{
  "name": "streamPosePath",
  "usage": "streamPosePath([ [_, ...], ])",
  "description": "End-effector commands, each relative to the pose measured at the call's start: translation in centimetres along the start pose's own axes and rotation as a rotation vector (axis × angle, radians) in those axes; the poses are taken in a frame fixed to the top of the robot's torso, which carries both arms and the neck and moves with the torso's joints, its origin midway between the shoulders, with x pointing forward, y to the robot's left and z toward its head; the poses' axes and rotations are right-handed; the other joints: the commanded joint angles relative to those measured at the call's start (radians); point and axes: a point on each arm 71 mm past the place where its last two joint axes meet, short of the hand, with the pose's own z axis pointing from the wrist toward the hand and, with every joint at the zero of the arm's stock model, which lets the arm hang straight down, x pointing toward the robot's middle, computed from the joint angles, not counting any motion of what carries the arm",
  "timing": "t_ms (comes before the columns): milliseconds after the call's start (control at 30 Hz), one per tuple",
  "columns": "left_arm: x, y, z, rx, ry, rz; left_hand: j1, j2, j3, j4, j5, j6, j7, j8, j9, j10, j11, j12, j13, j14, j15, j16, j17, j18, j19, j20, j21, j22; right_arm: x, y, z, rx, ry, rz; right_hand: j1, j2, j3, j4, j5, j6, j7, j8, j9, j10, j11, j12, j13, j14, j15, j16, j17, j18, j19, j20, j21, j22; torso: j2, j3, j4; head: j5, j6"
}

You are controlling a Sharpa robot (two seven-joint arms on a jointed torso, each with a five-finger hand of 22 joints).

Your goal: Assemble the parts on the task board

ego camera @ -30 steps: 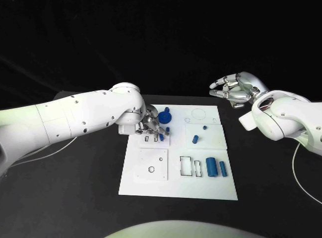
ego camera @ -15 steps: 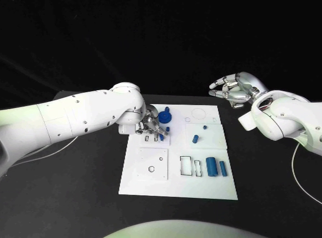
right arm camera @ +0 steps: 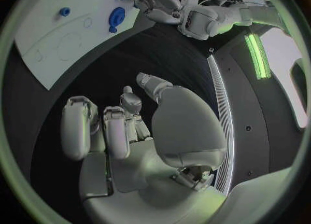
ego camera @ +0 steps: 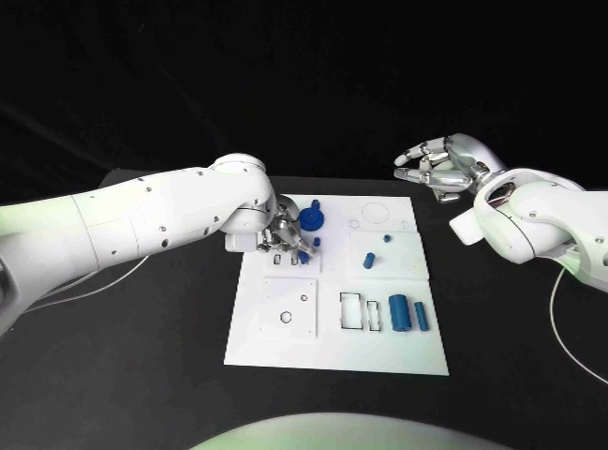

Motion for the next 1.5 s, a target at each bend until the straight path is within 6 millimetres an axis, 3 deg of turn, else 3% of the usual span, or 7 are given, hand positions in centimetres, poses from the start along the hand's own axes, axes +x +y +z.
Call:
streamPosePath([
  [33, 0.2, -0.1, 0.1, 0.009, 0.025, -0.001, 0.025, -0.007, 0.047, -0.001, 0.001, -0.005, 0.000, -0.008, -0.002, -0.007, -0.002, 0.007, -0.003, 0.032, 0.007, 0.000, 0.060, -0.007, -0.005, 0.004, 0.003, 0.003, 0.1, 0.0, 0.0, -0.001, 0.006, -0.010, -0.001, -0.003, -0.004, 0.004, 0.003, -0.006, 0.002, 0.006, 0.001, -0.002, 0.002, -0.004, 0.001, 0.079, -0.004, 0.000, 0.183, 0.011, 0.004, -0.007, -0.002, 0.001, -0.001, 0.0005, -0.0002, -0.001, -0.001],
  [167, 0.3, -0.1, 0.1, 0.014, 0.029, -0.015, 0.069, -0.042, 0.193, -0.002, 0.002, -0.005, -0.002, -0.018, 0.000, -0.013, -0.005, 0.005, -0.008, 0.032, 0.003, -0.001, 0.060, -0.006, -0.007, 0.001, 0.004, 0.003, 0.1, 0.0, 0.0, -0.001, 0.007, -0.014, -0.001, -0.003, -0.004, 0.004, 0.003, -0.006, 0.002, 0.006, 0.001, -0.002, 0.002, -0.004, 0.001, 0.079, -0.004, 0.000, 0.183, 0.011, 0.004, -0.007, -0.002, 0.001, -0.001, 0.0006, 0.0007, -0.001, -0.001],
  [300, 0.3, 0.0, 0.1, 0.023, 0.039, -0.031, 0.058, -0.128, 0.439, -0.015, -0.004, -0.003, -0.001, -0.013, 0.018, -0.013, -0.003, 0.005, -0.015, 0.031, 0.003, -0.001, 0.059, -0.006, -0.008, 0.000, 0.005, 0.007, 0.1, 0.0, 0.0, -0.001, 0.009, -0.018, -0.001, -0.003, -0.004, 0.004, 0.003, -0.006, 0.002, 0.006, 0.001, -0.002, 0.002, -0.004, 0.001, 0.079, -0.004, 0.000, 0.183, 0.011, 0.004, -0.007, -0.002, 0.001, -0.001, 0.0003, 0.0008, -0.002, -0.001],
  [500, 0.4, 0.0, 0.0, 0.036, 0.048, -0.050, 0.021, -0.174, 0.718, -0.153, 0.000, -0.020, 0.003, 0.014, 0.061, -0.004, -0.005, 0.004, -0.022, 0.032, 0.005, 0.000, 0.062, -0.008, -0.006, 0.001, 0.012, 0.018, 0.1, 0.0, 0.0, -0.002, 0.009, -0.021, -0.001, -0.003, -0.004, 0.004, 0.003, -0.006, 0.002, 0.006, 0.001, -0.002, 0.002, -0.004, 0.001, 0.079, -0.004, 0.000, 0.183, 0.011, 0.004, -0.007, -0.002, 0.001, -0.001, 0.0003, 0.0009, -0.002, -0.001],
  [667, 0.4, 0.2, -0.1, 0.040, 0.047, -0.059, -0.002, -0.172, 0.771, -0.198, 0.001, -0.025, 0.006, 0.022, 0.074, -0.001, -0.001, 0.005, -0.023, 0.033, 0.007, 0.000, 0.064, -0.008, -0.005, 0.003, 0.016, 0.023, 0.1, -0.1, 0.0, -0.002, 0.008, -0.022, -0.001, -0.003, -0.004, 0.004, 0.003, -0.006, 0.002, 0.006, 0.001, -0.002, 0.002, -0.004, 0.001, 0.079, -0.004, 0.000, 0.183, 0.011, 0.004, -0.007, -0.002, 0.001, 0.000, 0.0002, 0.0008, -0.002, -0.001],
  [1300, 0.1, 1.7, -1.8, 0.061, -0.058, -0.108, -0.041, -0.193, 0.820, -0.248, 0.011, -0.006, -0.001, 0.037, 0.089, 0.042, -0.008, 0.035, 0.017, 0.053, 0.001, 0.021, 0.107, -0.016, 0.026, -0.001, 0.048, 0.077, -0.3, -0.4, -0.1, 0.006, 0.000, -0.025, -0.001, -0.003, -0.004, 0.005, 0.004, -0.006, 0.002, 0.010, 0.002, -0.004, 0.001, -0.005, -0.002, 0.078, -0.005, -0.002, 0.182, 0.012, 0.003, -0.007, -0.006, -0.002, -0.004, 0.0048, 0.0086, -0.001, -0.004],
  [1500, 0.0, 1.3, -1.8, 0.069, -0.154, -0.075, -0.081, -0.222, 0.857, -0.263, 0.071, 0.019, -0.012, 0.051, 0.099, 0.079, -0.019, 0.051, 0.040, 0.064, -0.009, 0.033, 0.132, -0.022, 0.048, -0.010, 0.069, 0.113, -0.3, -0.5, -0.1, 0.007, -0.001, -0.025, -0.001, -0.003, -0.004, 0.005, 0.004, -0.006, 0.002, 0.010, 0.002, -0.004, 0.001, -0.005, -0.002, 0.078, -0.005, -0.002, 0.182, 0.012, 0.003, -0.007, -0.006, -0.002, -0.005, 0.0068, 0.0126, -0.001, -0.006],
])
